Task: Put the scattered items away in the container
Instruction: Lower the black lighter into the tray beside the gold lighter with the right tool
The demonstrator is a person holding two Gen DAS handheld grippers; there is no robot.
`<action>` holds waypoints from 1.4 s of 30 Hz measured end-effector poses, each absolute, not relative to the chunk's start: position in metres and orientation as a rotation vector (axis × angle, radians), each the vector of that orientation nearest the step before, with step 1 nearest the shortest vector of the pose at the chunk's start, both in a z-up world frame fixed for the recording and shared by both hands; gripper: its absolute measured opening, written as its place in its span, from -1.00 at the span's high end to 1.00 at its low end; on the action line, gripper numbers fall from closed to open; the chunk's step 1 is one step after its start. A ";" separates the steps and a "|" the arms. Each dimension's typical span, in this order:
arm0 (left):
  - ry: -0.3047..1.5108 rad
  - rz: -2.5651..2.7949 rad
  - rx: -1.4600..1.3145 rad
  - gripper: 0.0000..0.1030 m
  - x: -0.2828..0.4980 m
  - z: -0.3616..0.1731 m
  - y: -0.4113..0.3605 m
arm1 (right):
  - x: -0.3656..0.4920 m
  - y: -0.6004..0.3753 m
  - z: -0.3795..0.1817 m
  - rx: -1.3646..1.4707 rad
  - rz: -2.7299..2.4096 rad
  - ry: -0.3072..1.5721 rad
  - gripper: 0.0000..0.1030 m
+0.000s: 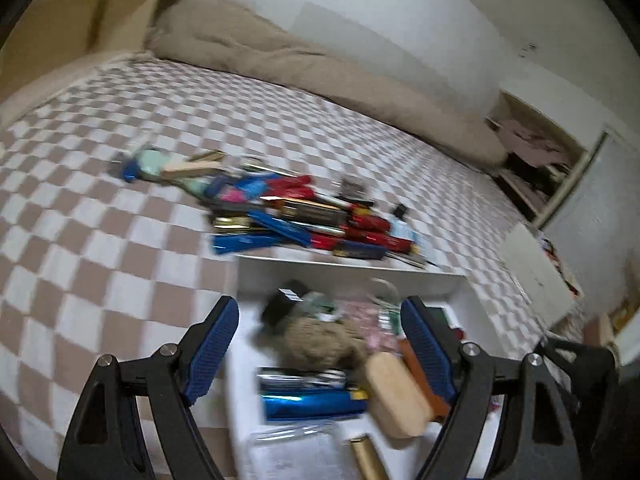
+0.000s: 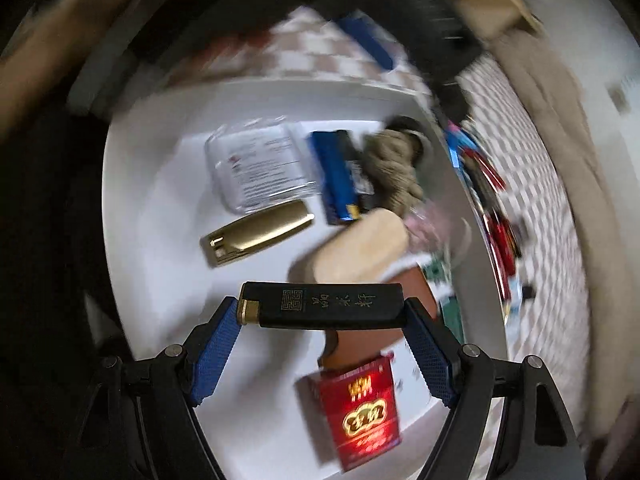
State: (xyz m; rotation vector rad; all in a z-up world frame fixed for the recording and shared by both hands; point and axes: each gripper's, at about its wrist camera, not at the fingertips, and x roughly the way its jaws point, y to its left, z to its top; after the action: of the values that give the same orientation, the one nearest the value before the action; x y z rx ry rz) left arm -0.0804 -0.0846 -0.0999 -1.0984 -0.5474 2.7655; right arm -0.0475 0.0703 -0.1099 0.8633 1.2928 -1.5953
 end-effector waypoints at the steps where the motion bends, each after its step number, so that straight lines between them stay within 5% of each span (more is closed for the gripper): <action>1: -0.556 2.783 -1.098 -0.62 -0.078 -0.100 -0.089 | -0.045 0.066 -0.114 0.847 -1.568 1.332 -0.58; 11: -0.639 2.765 -1.087 -0.62 -0.072 -0.104 -0.106 | -0.035 0.045 -0.127 0.724 -1.282 1.538 -0.58; 24: -0.711 2.763 -1.061 -0.62 -0.069 -0.105 -0.119 | -0.050 0.039 -0.121 0.764 -1.215 1.481 -0.59; 28: -0.702 2.766 -1.062 -0.62 -0.069 -0.106 -0.119 | -0.049 0.043 -0.114 0.752 -1.230 1.477 -0.86; 42: -0.695 2.771 -1.074 -0.62 -0.070 -0.107 -0.117 | -0.024 0.045 -0.100 0.882 -1.226 1.265 -0.86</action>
State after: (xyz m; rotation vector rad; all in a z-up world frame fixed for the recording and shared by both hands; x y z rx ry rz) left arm -0.0696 -0.1174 -0.1067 -1.0742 -0.6948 2.7710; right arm -0.0243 0.0447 -0.0995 0.8825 1.2654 -1.2259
